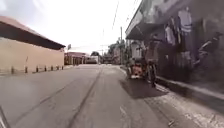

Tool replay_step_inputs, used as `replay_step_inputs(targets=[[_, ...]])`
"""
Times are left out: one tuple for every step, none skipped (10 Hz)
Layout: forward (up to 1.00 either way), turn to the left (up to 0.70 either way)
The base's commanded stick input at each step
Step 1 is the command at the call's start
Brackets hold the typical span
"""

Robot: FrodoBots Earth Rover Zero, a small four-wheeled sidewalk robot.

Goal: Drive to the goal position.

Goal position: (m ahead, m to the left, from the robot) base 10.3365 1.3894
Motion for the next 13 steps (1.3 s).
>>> replay_step_inputs(targets=[[0.7, 0.27], [0.7, 0.3], [0.7, 0.15], [0.7, 0.01], [0.7, 0.01], [0.7, 0.01], [0.7, 0.01], [0.7, 0.01], [0.7, 0.01], [0.7, 0.01], [0.7, 0.01], [0.7, 0.01], [0.7, 0.01]])
